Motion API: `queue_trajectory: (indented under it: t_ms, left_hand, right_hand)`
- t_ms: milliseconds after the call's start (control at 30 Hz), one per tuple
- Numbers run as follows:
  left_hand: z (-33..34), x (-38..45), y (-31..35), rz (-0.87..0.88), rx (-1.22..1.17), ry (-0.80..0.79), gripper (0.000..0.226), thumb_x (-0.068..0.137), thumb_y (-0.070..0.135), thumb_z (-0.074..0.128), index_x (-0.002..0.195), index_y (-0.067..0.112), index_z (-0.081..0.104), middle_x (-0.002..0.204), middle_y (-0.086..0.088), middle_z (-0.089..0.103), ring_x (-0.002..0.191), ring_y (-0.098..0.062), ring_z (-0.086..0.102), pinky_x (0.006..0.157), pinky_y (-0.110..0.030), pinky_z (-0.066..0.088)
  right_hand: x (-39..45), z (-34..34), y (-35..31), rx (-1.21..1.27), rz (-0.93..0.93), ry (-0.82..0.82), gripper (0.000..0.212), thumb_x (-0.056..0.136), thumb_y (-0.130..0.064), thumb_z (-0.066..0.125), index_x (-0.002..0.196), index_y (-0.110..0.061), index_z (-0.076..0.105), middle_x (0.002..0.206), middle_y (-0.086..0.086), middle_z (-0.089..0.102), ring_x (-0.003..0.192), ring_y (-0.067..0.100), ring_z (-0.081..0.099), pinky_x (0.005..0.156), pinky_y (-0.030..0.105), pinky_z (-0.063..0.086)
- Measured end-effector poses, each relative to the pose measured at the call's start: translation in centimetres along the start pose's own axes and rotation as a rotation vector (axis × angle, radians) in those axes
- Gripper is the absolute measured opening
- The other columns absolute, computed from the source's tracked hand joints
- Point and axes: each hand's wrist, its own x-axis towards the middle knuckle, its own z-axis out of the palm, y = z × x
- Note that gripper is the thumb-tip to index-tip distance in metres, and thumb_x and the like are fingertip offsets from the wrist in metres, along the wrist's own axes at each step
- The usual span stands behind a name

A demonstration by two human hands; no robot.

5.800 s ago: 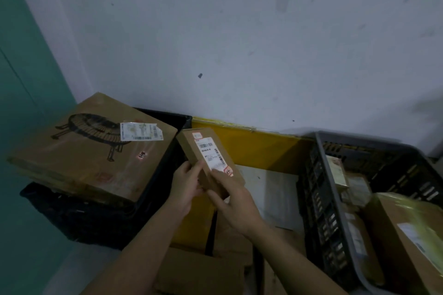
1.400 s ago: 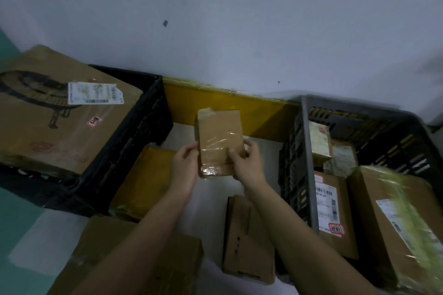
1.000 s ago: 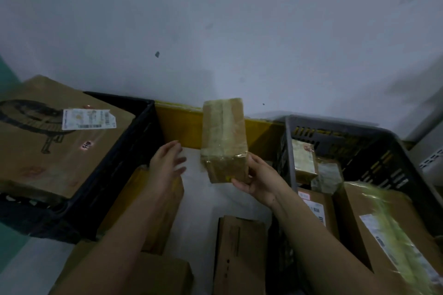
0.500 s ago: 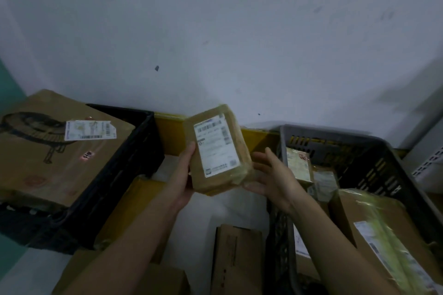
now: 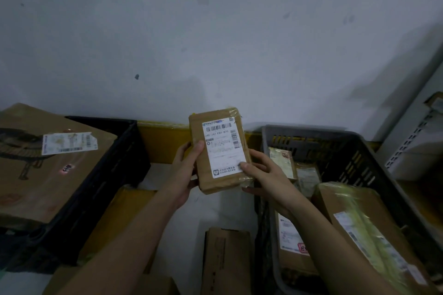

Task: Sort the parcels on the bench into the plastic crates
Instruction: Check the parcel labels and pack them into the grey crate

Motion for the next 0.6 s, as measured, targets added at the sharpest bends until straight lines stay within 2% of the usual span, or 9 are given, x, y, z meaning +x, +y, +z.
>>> queue_trajectory:
  t_ms: [100,200,233,333,400,500,600]
  left_hand:
    - [1.2,-0.3,-0.1,-0.019,0.008,-0.055,0.068,0.082,0.055,0.064,0.142,0.031,0.042,0.125,-0.001,0.065,0.111,-0.025,0.066,0.088,-0.053,0.057]
    - [3.0,-0.6,0.0,-0.044,-0.056,-0.108,0.034,0.097,0.050,0.049,0.125,0.034,0.058,0.118,-0.002,0.067,0.108,-0.023,0.065,0.082,-0.046,0.056]
    - [3.6,-0.7,-0.1,-0.057,-0.065,-0.110,0.031,0.100,0.049,0.045,0.125,0.035,0.057,0.118,-0.002,0.066,0.109,-0.023,0.064,0.084,-0.045,0.056]
    - [5.9,-0.5,-1.5,-0.067,0.070,-0.131,0.037,0.102,0.050,0.041,0.136,0.036,0.048,0.131,-0.003,0.058,0.116,-0.024,0.059,0.095,-0.048,0.053]
    - [7.8,-0.5,-2.8,-0.052,0.224,-0.147,0.039,0.103,0.047,0.041,0.139,0.034,0.045,0.139,-0.001,0.053,0.121,-0.022,0.056,0.101,-0.047,0.049]
    - [11.2,-0.4,-4.6,-0.023,0.450,-0.191,0.049,0.102,0.038,0.048,0.149,0.029,0.037,0.149,-0.001,0.044,0.130,-0.020,0.047,0.107,-0.042,0.042]
    - [14.5,0.2,-5.6,0.025,0.608,-0.226,0.063,0.099,0.031,0.056,0.154,0.025,0.026,0.156,-0.005,0.030,0.139,-0.023,0.036,0.105,-0.032,0.034]
  right_hand:
    - [-0.2,-0.8,0.1,0.010,-0.008,0.039,0.058,0.086,-0.039,0.072,0.139,-0.036,0.049,0.120,-0.005,0.070,0.108,0.015,0.069,0.095,0.046,0.056]
    - [-0.6,-2.6,0.2,0.099,-0.018,0.145,0.046,0.093,-0.032,0.066,0.137,-0.029,0.052,0.114,-0.002,0.073,0.104,0.018,0.072,0.091,0.047,0.058]
    - [-0.8,-3.4,0.2,0.134,-0.012,0.192,0.045,0.094,-0.032,0.065,0.137,-0.028,0.052,0.117,0.002,0.072,0.103,0.020,0.072,0.088,0.047,0.059]
    - [-1.5,-6.3,0.0,0.164,0.005,0.338,0.040,0.096,-0.032,0.061,0.135,-0.026,0.051,0.119,0.007,0.067,0.102,0.025,0.071,0.078,0.042,0.062]
    - [-2.0,-8.7,-0.1,0.147,0.016,0.431,0.039,0.098,-0.035,0.057,0.135,-0.026,0.051,0.119,0.005,0.065,0.104,0.025,0.068,0.081,0.042,0.061]
    - [-2.5,-12.6,-0.1,0.093,0.047,0.548,0.042,0.099,-0.037,0.055,0.138,-0.024,0.049,0.120,0.002,0.062,0.104,0.022,0.064,0.086,0.047,0.059]
    - [-2.5,-16.1,-0.4,0.029,0.080,0.635,0.044,0.100,-0.035,0.053,0.140,-0.018,0.046,0.117,0.001,0.059,0.096,0.019,0.061,0.077,0.045,0.060]
